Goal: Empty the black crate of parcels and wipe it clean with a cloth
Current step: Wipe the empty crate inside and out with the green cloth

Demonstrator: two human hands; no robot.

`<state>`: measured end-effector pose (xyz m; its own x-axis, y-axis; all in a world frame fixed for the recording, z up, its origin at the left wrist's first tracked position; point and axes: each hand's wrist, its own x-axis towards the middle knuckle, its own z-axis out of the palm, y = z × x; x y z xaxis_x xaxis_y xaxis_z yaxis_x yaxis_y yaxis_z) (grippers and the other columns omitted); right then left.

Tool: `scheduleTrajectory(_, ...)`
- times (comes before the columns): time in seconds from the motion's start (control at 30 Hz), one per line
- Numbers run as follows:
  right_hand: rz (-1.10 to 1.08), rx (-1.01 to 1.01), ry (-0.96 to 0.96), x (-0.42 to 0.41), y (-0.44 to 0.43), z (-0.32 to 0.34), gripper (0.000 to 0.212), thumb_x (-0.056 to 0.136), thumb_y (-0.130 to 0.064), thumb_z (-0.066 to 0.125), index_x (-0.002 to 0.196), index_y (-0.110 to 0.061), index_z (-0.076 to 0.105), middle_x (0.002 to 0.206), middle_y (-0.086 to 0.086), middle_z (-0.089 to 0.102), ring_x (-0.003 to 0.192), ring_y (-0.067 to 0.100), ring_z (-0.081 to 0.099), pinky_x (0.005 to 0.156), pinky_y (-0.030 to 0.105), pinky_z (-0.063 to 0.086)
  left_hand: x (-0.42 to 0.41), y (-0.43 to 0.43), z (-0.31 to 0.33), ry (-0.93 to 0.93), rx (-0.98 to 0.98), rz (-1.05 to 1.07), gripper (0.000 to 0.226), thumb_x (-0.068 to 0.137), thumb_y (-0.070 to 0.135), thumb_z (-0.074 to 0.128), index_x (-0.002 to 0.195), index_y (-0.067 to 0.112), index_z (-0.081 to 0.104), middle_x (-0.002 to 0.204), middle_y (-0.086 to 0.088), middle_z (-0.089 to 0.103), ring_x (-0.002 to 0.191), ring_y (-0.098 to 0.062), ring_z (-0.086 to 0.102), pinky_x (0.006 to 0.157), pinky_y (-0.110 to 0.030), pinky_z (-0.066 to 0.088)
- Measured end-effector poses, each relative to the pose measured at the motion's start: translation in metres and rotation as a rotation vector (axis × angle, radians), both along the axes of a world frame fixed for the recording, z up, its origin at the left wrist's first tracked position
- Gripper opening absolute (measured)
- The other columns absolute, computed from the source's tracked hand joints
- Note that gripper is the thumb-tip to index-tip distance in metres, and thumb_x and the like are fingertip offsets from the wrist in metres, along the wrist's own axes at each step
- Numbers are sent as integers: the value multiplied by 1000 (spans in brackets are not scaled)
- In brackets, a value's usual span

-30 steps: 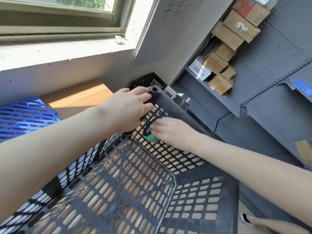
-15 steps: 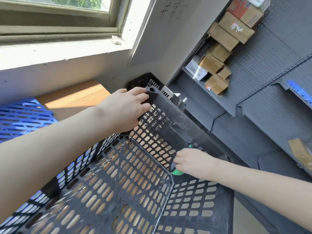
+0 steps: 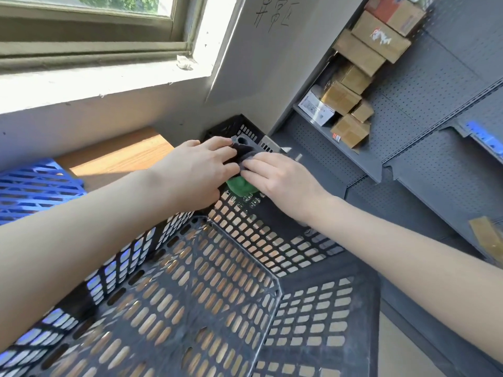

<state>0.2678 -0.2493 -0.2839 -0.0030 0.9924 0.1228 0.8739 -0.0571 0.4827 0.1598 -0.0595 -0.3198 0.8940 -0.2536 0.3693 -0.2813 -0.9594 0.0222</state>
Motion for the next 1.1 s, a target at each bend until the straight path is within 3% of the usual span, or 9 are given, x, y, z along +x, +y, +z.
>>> scheduleTrajectory(0.17,-71,-144,28,-9,-43,-10,23,95,-6,47,104,-7,68,109,7,66,104,27,60,89,37,50,-3,-1,4,12,9,9,43,80,22,64,121,14,64,135,-8,56,139,-27,37,92,-48,51)
scheduleTrajectory(0.3,-95,-263,111,-21,-99,3,24,84,-4,67,107,-8,68,111,6,67,104,25,61,89,38,53,-5,-5,11,103,55,42,49,90,28,53,138,20,50,151,-3,39,147,-21,19,106,-43,41)
scheduleTrajectory(0.5,-82,-449,150,-24,-139,20,18,82,-6,68,98,-12,72,104,2,69,96,24,64,81,35,55,-7,-5,12,106,58,51,47,88,27,54,134,19,54,148,-4,43,147,-22,22,104,-44,42)
scheduleTrajectory(0.6,-41,-371,107,-19,-116,22,29,89,-9,44,99,-10,72,104,4,69,95,24,64,82,34,55,-7,-5,11,73,55,43,45,85,24,57,130,17,58,143,-6,48,145,-24,27,100,-45,46)
scheduleTrajectory(0.7,13,-200,70,-11,-77,22,26,92,-5,46,103,-4,70,107,9,68,97,27,64,86,36,54,-4,-5,10,109,76,66,47,89,27,52,136,19,51,148,-3,42,147,-22,20,105,-44,42)
scheduleTrajectory(0.87,52,56,-22,5,-6,25,22,92,-1,51,104,-2,70,104,12,69,94,31,64,82,40,54,-1,0,0,10,32,25,39,74,19,66,112,11,67,125,-10,62,134,-29,44,85,-47,54)
scheduleTrajectory(0.97,19,72,-55,7,8,22,23,92,-4,48,99,-4,70,98,11,69,89,30,64,76,39,54,0,1,-1,0,31,16,40,72,19,68,111,10,68,124,-10,63,132,-30,46,83,-47,55)
scheduleTrajectory(1.1,-12,-51,-17,2,-23,14,22,94,-3,48,101,-3,69,102,11,68,93,31,62,79,41,52,-3,0,2,7,26,22,40,77,21,66,115,12,67,132,-8,59,137,-28,41,89,-47,53)
